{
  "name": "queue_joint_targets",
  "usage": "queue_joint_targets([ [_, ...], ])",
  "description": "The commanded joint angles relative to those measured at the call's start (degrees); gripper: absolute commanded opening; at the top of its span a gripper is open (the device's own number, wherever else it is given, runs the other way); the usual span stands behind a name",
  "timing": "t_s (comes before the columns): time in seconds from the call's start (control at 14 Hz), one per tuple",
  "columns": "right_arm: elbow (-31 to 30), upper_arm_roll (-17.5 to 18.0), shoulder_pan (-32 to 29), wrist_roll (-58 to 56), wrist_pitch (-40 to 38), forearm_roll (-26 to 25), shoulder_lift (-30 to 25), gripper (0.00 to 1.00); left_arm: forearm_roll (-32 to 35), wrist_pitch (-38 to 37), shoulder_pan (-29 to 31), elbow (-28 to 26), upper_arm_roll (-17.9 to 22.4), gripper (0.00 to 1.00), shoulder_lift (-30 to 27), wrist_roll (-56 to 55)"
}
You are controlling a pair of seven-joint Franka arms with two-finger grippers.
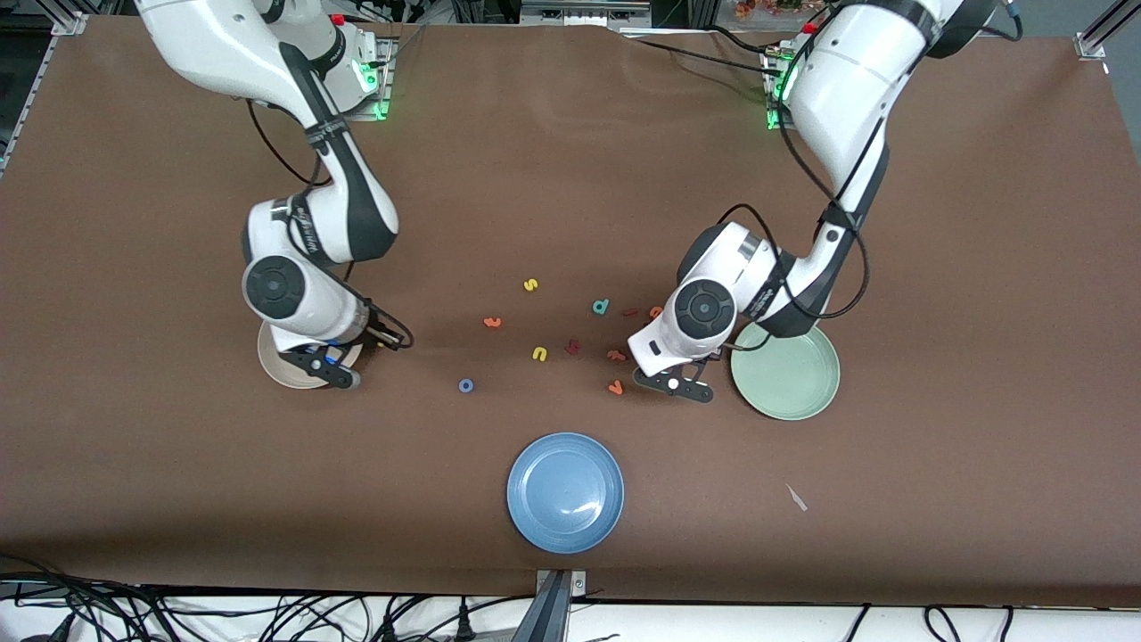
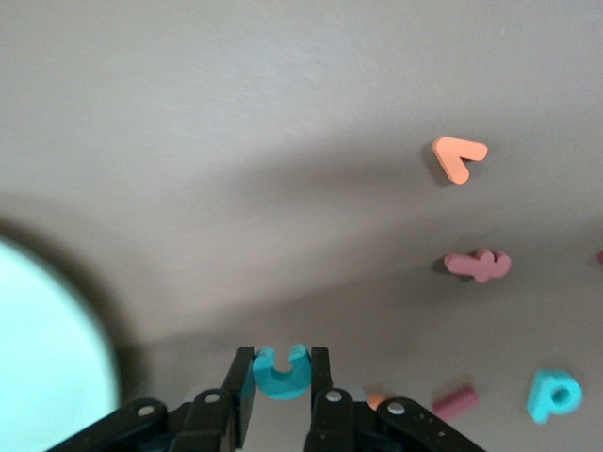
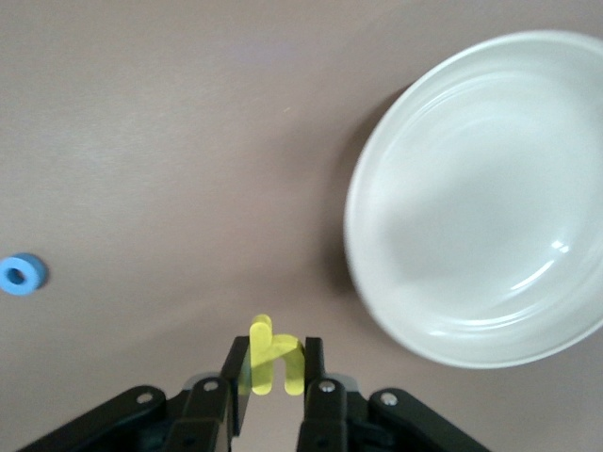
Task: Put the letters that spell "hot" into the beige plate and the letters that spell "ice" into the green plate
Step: 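Drop the yellow h into the beige plate while the left gripper carries the c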
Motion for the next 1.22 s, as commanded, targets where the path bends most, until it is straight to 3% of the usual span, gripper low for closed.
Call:
queue_joint_targets([
  [0.0, -4.61, -2.26, 0.18, -6.99, 0.62, 0.82, -3.26, 0.09, -1.7, -1.93, 3.52, -1.37, -0.68, 0.0, -3.54, -0.38],
  [0.14, -6.62, -4.72, 0.18, -12.69, 1.84, 0.91, -3.34, 0.09, -2.5, -4.47, 4.67, -1.2, -0.51, 0.0, -4.59, -0.29],
  [0.36, -14.08, -7.8, 0.18, -20.61, 11.3, 1.0, -4.75, 0.11, -2.59, -5.8, 7.31, -1.2, -0.77, 0.0, -5.82, -0.03],
  [0.43, -15.85, -8.07, 0.01, -22.63, 13.87, 1.0, -4.84, 0.37, -2.59, -6.24, 7.75, -1.11, -0.77, 0.0, -5.91, -0.11],
  [0.5, -15.6, -8.07, 0.0, -22.91, 13.89, 1.0, -4.84, 0.94, -2.59, -6.24, 8.36, -1.11, -0.77, 0.0, -6.26, -0.11],
  [0.57, -15.34, -8.07, 0.0, -23.0, 13.54, 1.09, -4.84, 1.0, -2.59, -6.59, 8.71, -1.11, -0.77, 0.0, -6.44, -0.11],
  [0.79, -12.27, -7.81, 0.26, -22.39, 9.87, 8.8, -4.58, 1.0, -2.42, -8.61, 11.7, -1.11, -0.77, 0.0, -7.49, -0.03],
  [1.15, -7.17, -5.88, 2.2, -14.24, 7.3, 9.44, -2.74, 1.0, -2.42, -8.97, 16.97, -1.02, -0.77, 0.0, -8.02, 3.37],
])
